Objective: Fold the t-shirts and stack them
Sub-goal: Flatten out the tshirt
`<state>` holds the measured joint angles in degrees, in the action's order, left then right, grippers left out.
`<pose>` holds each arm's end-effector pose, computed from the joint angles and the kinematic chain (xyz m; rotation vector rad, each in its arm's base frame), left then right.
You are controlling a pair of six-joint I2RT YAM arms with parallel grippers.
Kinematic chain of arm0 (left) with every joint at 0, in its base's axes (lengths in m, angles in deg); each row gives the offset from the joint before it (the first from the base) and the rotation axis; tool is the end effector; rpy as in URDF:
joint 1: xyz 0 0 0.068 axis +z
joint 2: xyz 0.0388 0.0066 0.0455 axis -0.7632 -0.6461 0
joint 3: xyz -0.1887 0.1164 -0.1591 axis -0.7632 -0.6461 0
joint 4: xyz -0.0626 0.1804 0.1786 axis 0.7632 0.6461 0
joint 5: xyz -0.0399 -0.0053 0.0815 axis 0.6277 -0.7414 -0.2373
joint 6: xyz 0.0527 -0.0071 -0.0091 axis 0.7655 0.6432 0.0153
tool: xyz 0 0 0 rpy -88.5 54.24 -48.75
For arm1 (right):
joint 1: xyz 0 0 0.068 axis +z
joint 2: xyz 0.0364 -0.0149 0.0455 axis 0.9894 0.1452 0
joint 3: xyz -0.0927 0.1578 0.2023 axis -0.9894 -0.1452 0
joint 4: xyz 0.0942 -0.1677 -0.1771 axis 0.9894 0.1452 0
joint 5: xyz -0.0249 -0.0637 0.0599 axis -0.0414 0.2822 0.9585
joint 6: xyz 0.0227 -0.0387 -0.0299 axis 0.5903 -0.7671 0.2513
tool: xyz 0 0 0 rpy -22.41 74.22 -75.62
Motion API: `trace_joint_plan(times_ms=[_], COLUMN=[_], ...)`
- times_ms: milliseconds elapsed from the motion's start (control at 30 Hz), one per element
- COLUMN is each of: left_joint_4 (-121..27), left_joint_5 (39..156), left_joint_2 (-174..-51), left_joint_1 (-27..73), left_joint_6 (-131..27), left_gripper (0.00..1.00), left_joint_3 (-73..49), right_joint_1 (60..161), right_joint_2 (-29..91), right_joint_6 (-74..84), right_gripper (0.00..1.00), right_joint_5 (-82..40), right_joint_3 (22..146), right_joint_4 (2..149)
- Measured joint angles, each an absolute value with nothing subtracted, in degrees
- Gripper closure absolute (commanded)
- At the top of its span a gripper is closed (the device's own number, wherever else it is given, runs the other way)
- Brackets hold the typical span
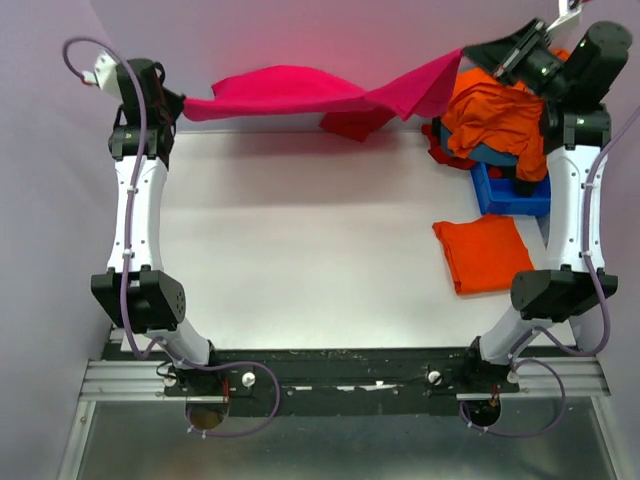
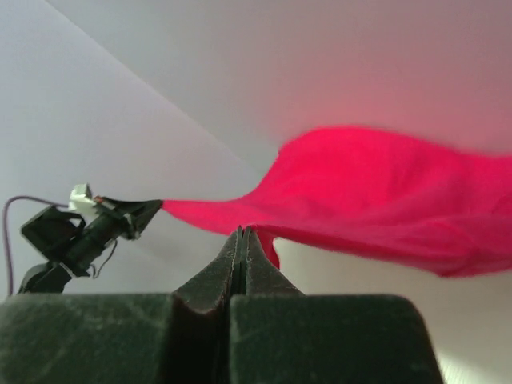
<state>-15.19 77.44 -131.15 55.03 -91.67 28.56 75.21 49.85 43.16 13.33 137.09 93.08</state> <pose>0.3567 0.0402 0.4908 -0.9688 1.4912 -0.4014 0.3502 -0.0158 0.5631 0.0300 1.5173 1.0441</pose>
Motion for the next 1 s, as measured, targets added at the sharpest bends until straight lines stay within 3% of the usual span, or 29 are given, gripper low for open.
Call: trace_joint_plan(times_ms=[267, 567, 867, 1000], left_joint_4=[-16.48, -17.68, -14.47, -12.63], left_joint_5=[76.43, 74.53, 75.17, 75.06], left_joint_2=[-126.3, -106.13, -92.53, -89.03], left_joint_1=[55.03, 55.05, 55.05, 55.05], left_joint_6=[-93.64, -97.0, -97.27, -97.35], left_gripper=[1.0, 1.0, 1.0, 1.0], left_joint_3=[-2.33, -28.32, -48.95, -50.74], right_joint_1=[75.19, 75.17, 75.17, 75.17], right_joint_2=[34.79, 9.37, -13.58, -14.6], right_joint_6=[41.15, 41.45, 38.39, 36.91], right_gripper=[0.99, 0.99, 0.99, 0.99], right_joint_5=[13.62, 8.33, 4.42, 3.43], right_joint_3=[97.33, 61.29, 45.24, 45.0], right_joint_4=[91.47, 91.9, 103.03, 105.04])
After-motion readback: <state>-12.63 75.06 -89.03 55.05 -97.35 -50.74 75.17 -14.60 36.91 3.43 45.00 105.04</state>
